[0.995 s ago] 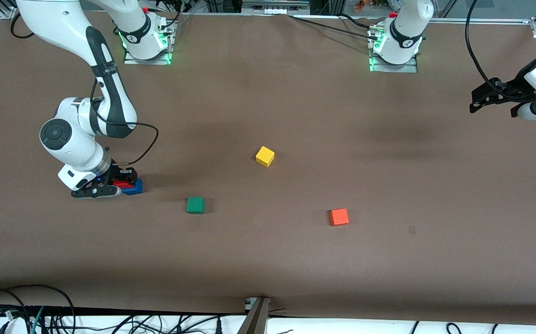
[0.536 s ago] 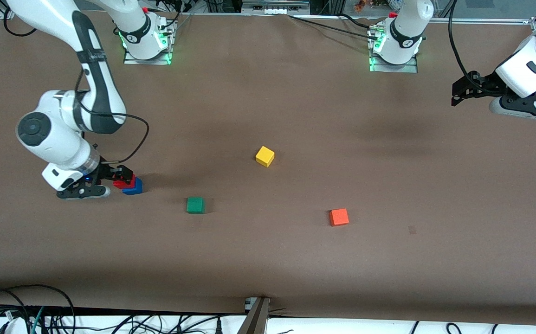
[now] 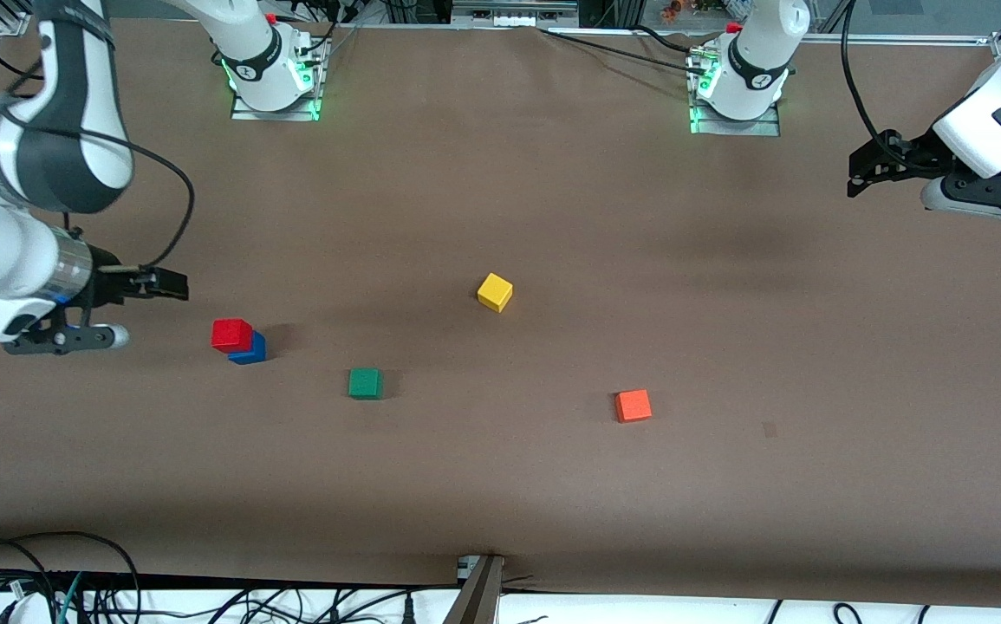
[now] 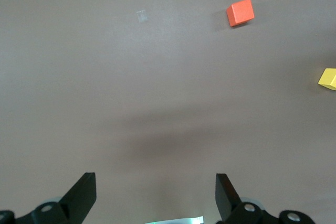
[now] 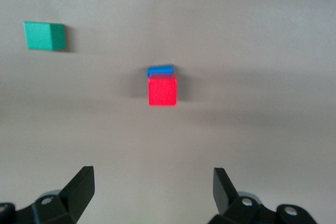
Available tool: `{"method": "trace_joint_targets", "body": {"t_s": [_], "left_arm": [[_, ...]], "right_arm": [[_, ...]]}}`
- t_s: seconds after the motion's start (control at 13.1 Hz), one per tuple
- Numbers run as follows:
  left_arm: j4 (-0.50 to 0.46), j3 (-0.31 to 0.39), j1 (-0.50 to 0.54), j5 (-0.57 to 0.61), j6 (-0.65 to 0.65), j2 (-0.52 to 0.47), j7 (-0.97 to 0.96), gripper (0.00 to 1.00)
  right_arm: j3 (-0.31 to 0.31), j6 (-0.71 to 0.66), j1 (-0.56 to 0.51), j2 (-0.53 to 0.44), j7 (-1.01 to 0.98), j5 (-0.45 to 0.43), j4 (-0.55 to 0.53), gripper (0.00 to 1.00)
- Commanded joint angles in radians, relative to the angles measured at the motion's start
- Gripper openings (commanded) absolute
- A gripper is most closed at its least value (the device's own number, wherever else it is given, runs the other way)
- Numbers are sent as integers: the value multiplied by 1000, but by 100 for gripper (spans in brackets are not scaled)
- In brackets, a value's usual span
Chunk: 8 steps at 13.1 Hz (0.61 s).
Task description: Pass red block to right arm, stack on blue
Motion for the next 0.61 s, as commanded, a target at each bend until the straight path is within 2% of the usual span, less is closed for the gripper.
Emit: {"method": "trace_joint_targets", "body": {"t_s": [0.0,0.15,0.31,0.38,0.46,0.54], "left_arm": [[21,2,6,-14,-26,3,-5,100],[24,2,6,-12,-43,0,-6,100],[23,0,3,-12,-48,-1,-8,100],[23,0,0,-12,-46,0,-8,100],[24,0,-3,-14,-43,2,-8,100],[26,-4,-4,-14,-38,2,-8,100]], "right_arm": [[-17,-183,-2,13,8,-10,146,100],[-32,-243,-5,10,14,-12,199,100],[-17,-248,-26,-48,55,-10,200,100],[20,-253,-56,-82,57,-13,182,100],[91,-253,-110,-132,57,-35,138,100],[203,-250,-192,-180,54,-91,86,100]]}}
